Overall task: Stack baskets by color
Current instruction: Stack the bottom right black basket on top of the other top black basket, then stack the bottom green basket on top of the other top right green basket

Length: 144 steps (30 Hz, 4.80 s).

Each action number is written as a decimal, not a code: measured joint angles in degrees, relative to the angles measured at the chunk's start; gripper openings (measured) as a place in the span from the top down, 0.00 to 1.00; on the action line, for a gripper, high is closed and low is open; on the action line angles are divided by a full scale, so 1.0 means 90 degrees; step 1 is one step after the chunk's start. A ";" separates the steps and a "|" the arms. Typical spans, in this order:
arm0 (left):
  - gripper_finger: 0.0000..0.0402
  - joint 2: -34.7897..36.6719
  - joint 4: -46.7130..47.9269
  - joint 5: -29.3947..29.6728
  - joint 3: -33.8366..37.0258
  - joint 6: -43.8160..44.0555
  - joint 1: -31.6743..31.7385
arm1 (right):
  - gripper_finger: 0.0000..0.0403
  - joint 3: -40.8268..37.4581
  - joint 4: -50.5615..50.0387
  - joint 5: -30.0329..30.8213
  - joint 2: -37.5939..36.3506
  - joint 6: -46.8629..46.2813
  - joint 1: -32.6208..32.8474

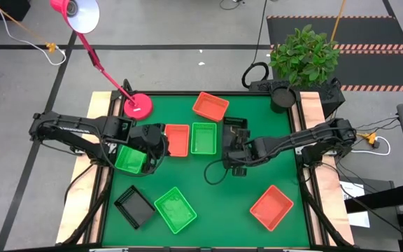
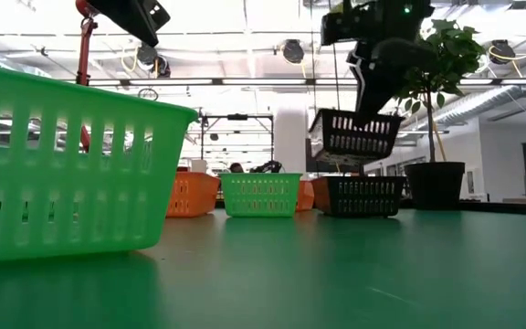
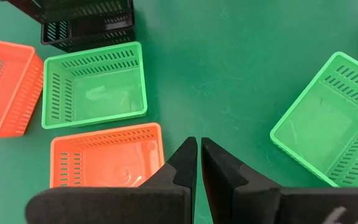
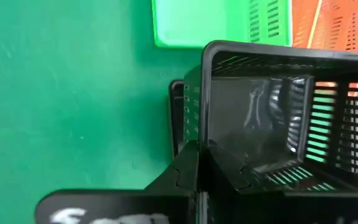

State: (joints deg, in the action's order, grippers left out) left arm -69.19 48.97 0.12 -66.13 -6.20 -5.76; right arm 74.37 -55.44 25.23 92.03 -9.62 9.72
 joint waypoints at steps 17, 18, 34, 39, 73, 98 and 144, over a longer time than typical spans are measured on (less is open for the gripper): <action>0.94 -0.0002 -0.0209 0.0000 0.0000 -0.0069 -0.0001 | 0.98 -0.0841 0.0822 -0.0367 0.0000 0.0214 -0.0345; 0.94 -0.0002 -0.0237 0.0000 0.0000 -0.0069 -0.0001 | 0.98 -0.0861 0.0823 -0.0367 0.0000 0.0211 -0.0352; 0.94 -0.0002 -0.0306 0.0000 0.0000 -0.0014 0.0000 | 0.92 -0.0887 0.0842 -0.0369 0.0000 0.0361 -0.0352; 0.94 -0.0002 -0.0300 0.0000 0.0000 -0.0036 -0.0001 | 0.80 -0.0887 0.0894 -0.0333 0.0000 0.0361 -0.0352; 0.93 -0.2429 -0.3167 0.1390 0.0004 0.3570 -0.2992 | 0.62 -0.0882 0.2423 -0.0316 -0.0903 0.0502 0.0508; 0.47 -0.3861 -0.3847 0.1363 -0.0005 0.6237 -0.4066 | 0.62 -0.0882 0.2368 -0.0304 -0.0903 0.0172 0.1022; 0.99 -0.2257 -0.2208 0.1719 0.0000 0.3570 -0.3484 | 0.62 -0.0882 0.2319 -0.0287 -0.0903 0.0098 0.1103</action>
State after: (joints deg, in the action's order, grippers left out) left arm -89.50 29.10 15.59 -66.13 25.93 -37.12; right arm 66.43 -34.56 22.65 83.90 -8.74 19.64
